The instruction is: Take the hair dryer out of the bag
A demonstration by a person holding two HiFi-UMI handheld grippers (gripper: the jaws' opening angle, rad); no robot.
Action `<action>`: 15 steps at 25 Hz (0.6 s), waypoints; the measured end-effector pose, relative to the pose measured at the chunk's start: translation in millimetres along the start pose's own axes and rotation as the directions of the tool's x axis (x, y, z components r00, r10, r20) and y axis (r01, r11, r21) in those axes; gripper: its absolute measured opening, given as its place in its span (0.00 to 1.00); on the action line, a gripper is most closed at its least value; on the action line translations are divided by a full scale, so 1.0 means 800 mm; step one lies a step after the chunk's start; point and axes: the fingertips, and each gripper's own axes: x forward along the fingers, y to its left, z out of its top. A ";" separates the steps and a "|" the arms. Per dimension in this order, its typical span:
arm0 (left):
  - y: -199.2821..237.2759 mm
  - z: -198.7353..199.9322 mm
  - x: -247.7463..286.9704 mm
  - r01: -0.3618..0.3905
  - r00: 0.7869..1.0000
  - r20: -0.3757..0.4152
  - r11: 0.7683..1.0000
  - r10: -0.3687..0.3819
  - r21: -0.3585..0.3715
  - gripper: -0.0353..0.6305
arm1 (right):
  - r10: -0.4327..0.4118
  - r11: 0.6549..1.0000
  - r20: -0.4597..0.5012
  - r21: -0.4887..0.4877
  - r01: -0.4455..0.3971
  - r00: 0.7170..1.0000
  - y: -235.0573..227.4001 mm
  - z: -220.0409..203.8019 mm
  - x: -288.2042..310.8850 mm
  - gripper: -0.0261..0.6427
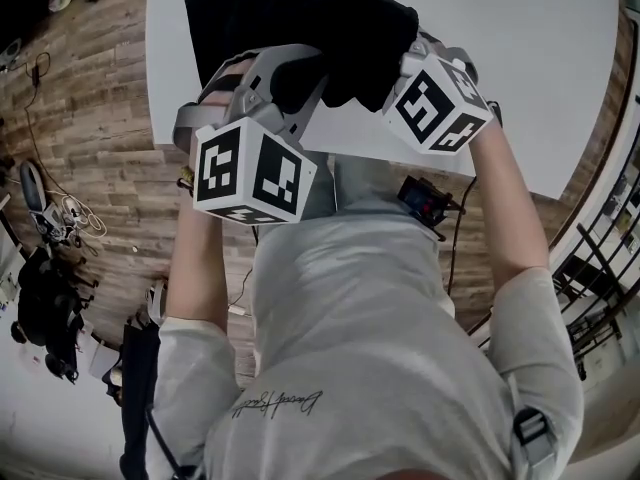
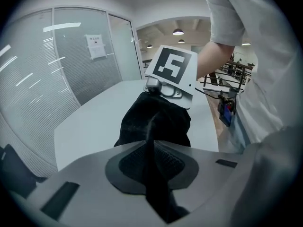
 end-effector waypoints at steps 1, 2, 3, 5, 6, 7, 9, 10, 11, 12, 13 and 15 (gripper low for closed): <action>0.001 0.000 0.000 -0.003 1.000 0.001 1.000 0.003 -0.007 0.11 | 0.002 1.000 -0.001 0.001 -0.002 1.000 0.000 0.000 0.001 0.41; 0.001 -0.001 0.000 -0.003 1.000 0.002 1.000 0.003 -0.011 0.09 | 0.007 1.000 -0.003 0.001 -0.007 1.000 0.001 0.000 0.002 0.42; 0.001 -0.001 -0.001 -0.002 1.000 0.004 1.000 0.003 -0.015 0.09 | 0.014 1.000 -0.007 0.002 -0.014 1.000 0.001 0.001 0.004 0.42; 0.002 -0.002 -0.002 -0.002 1.000 0.008 1.000 0.002 -0.024 0.09 | 0.035 0.999 -0.015 0.002 -0.035 0.999 0.001 0.003 0.006 0.43; 0.002 -0.002 -0.002 -0.003 1.000 0.010 1.000 0.003 -0.028 0.09 | 0.050 0.999 -0.019 0.001 -0.050 0.999 0.002 0.003 0.006 0.43; 0.002 -0.003 -0.001 -0.004 1.000 0.010 1.000 0.004 -0.030 0.08 | 0.072 0.997 -0.029 -0.001 -0.072 0.997 0.004 0.002 0.006 0.43; 0.002 -0.004 -0.001 -0.004 1.000 0.011 1.000 0.005 -0.029 0.09 | 0.127 0.992 -0.076 -0.008 -0.128 0.989 0.013 -0.008 0.008 0.45; 0.002 -0.004 -0.001 -0.005 1.000 0.011 1.000 0.005 -0.029 0.09 | 0.142 0.989 -0.106 -0.017 -0.144 0.984 0.017 -0.014 0.011 0.46; 0.001 -0.004 -0.001 -0.005 1.000 0.012 1.000 0.006 -0.031 0.08 | 0.143 0.988 -0.129 -0.031 -0.148 0.981 0.020 -0.020 0.014 0.46; 0.001 -0.003 -0.001 -0.006 1.000 0.014 0.999 0.006 -0.033 0.09 | 0.137 0.989 -0.142 -0.043 -0.144 0.980 0.022 -0.023 0.018 0.46; 0.001 -0.003 -0.001 -0.006 1.000 0.015 0.999 0.007 -0.034 0.09 | 0.131 0.989 -0.146 -0.050 -0.139 0.981 0.023 -0.024 0.020 0.46; 0.001 -0.002 0.000 -0.007 1.000 0.017 0.999 0.007 -0.036 0.08 | 0.122 0.990 -0.146 -0.048 -0.130 0.982 0.021 -0.025 0.025 0.46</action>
